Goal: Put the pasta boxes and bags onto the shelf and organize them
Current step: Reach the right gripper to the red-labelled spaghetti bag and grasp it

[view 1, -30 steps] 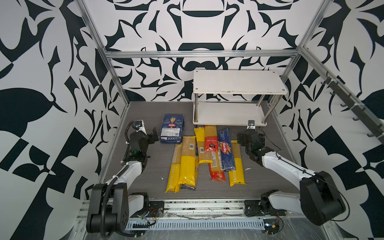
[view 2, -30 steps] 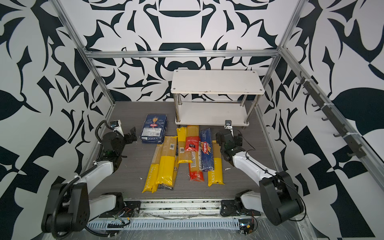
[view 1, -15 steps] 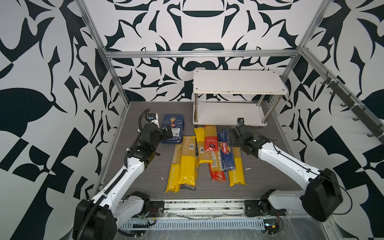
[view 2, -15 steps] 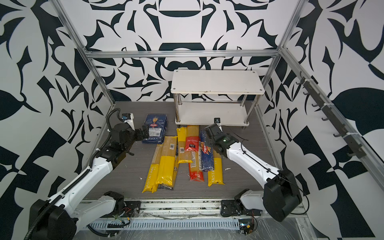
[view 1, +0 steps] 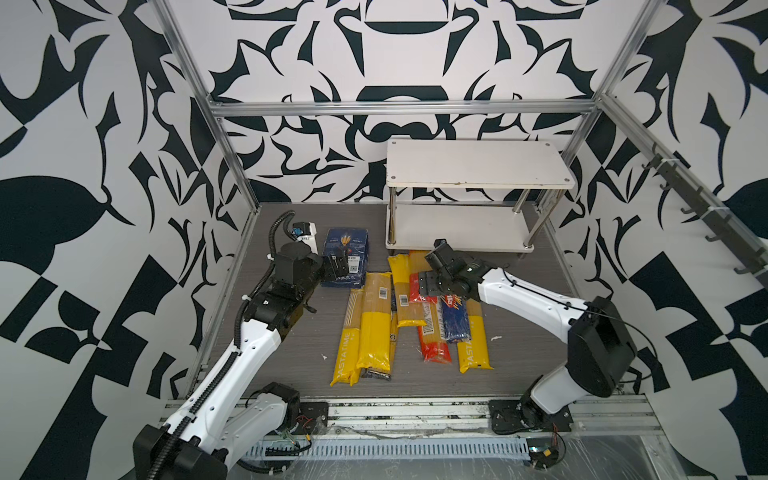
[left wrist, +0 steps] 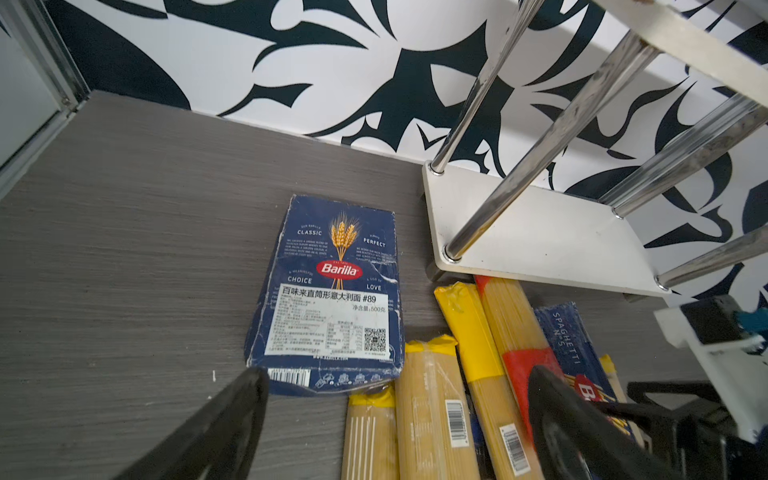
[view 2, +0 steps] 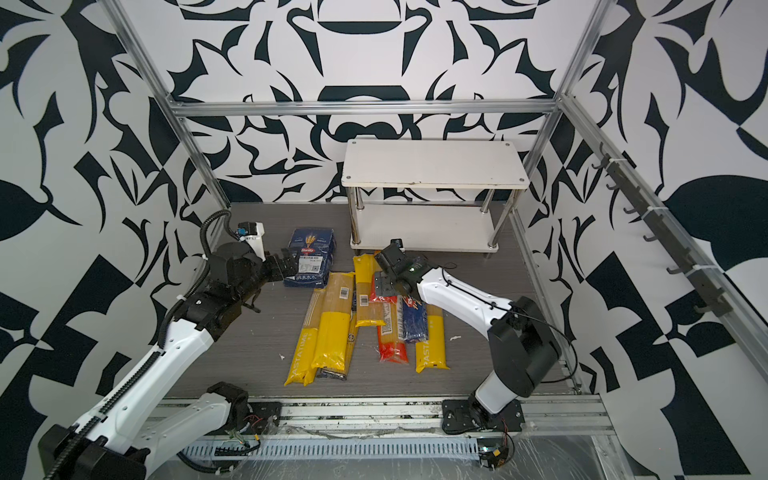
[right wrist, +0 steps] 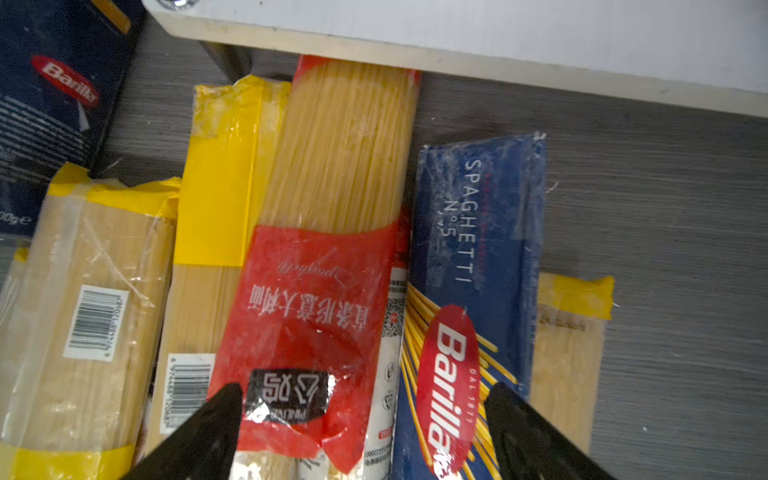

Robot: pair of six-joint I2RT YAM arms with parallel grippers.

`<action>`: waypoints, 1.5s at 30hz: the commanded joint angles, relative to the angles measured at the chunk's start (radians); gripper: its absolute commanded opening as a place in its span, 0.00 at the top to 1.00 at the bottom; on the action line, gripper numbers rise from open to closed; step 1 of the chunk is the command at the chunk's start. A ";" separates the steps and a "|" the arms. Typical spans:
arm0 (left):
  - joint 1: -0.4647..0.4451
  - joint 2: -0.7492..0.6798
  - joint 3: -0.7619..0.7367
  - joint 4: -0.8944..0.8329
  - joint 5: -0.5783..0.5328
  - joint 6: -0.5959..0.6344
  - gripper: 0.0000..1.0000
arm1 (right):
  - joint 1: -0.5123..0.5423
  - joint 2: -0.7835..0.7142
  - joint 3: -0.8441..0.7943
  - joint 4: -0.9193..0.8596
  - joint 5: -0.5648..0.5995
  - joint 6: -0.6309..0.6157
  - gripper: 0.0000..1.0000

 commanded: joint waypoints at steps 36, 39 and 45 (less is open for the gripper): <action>-0.057 0.065 0.054 -0.152 -0.004 0.002 0.01 | 0.032 0.171 0.032 -0.080 -0.188 0.086 0.79; -0.060 0.046 0.050 -0.164 -0.014 0.002 0.01 | 0.034 0.099 -0.026 -0.073 -0.202 0.102 0.84; -0.064 0.013 0.041 -0.186 -0.016 -0.002 0.01 | 0.035 -0.057 -0.129 -0.052 -0.243 0.126 1.00</action>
